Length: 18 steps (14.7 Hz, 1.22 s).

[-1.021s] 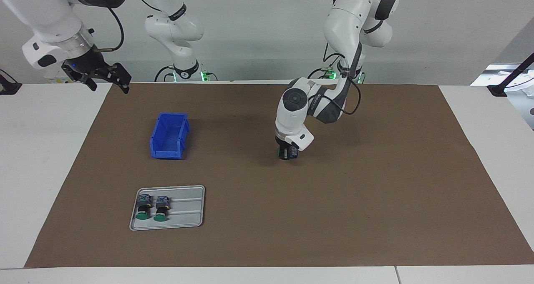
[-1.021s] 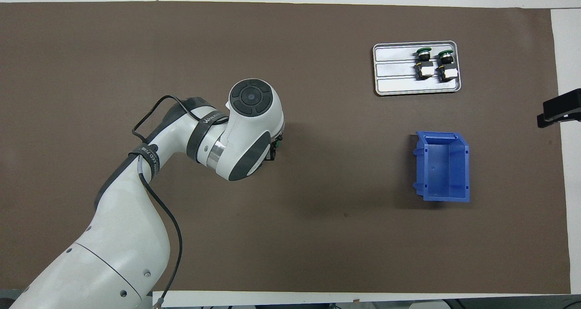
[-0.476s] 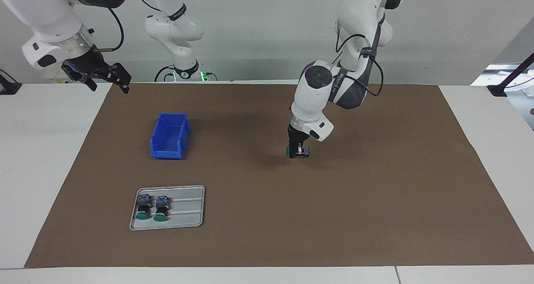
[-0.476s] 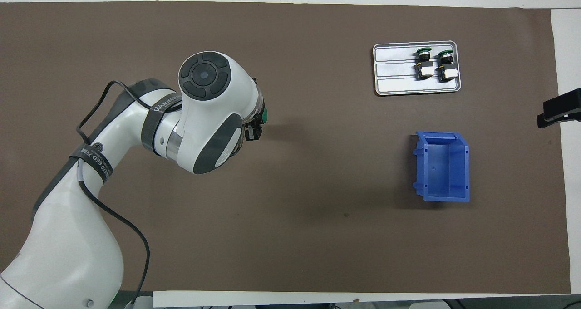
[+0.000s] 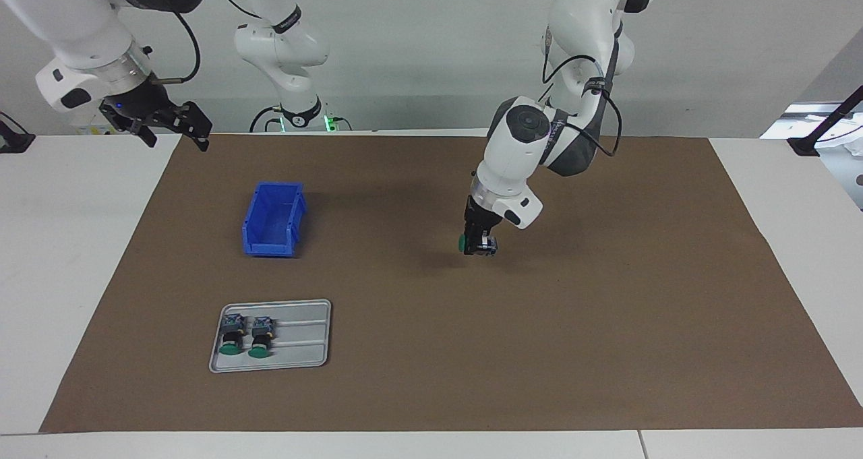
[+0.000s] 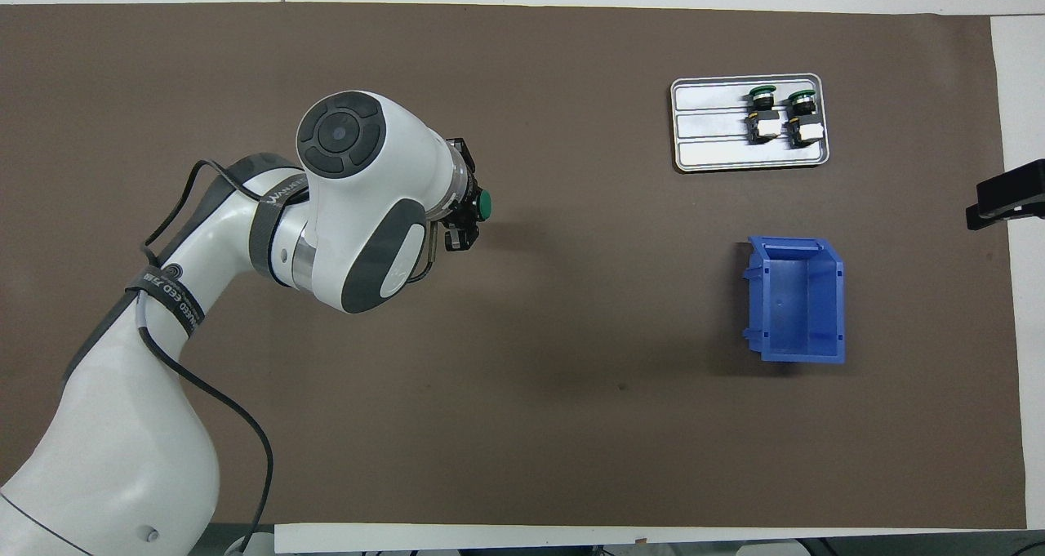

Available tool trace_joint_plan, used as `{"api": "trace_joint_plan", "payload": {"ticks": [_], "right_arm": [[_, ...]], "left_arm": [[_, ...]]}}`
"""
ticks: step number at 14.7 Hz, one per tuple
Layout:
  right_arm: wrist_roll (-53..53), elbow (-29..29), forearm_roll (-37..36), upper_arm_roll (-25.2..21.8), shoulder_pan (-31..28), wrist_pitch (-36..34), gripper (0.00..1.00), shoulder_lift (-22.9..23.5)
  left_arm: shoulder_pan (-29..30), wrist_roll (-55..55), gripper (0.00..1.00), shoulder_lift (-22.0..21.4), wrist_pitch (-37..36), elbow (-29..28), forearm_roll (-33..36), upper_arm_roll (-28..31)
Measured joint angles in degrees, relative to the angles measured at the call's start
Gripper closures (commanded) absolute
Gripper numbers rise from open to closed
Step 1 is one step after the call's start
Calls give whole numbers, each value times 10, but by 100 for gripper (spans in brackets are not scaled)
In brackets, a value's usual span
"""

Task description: Place and press button with both arms

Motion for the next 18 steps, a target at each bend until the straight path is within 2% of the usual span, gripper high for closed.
{"api": "trace_joint_plan", "payload": {"ticks": [2, 5, 8, 12, 18], "right_arm": [[0, 0, 0, 0, 0, 0, 0, 0], [0, 0, 0, 0, 0, 0, 0, 0], [0, 0, 0, 0, 0, 0, 0, 0], [0, 0, 0, 0, 0, 0, 0, 0], [0, 0, 0, 0, 0, 0, 0, 0]], "left_arm": [[8, 29, 96, 0, 22, -9, -45, 0], [30, 55, 96, 0, 26, -14, -86, 1], [48, 121, 95, -1, 28, -22, -157, 1], [56, 165, 93, -8, 30, -36, -210, 1], [84, 376, 93, -40, 34, -112, -444, 2]]}}
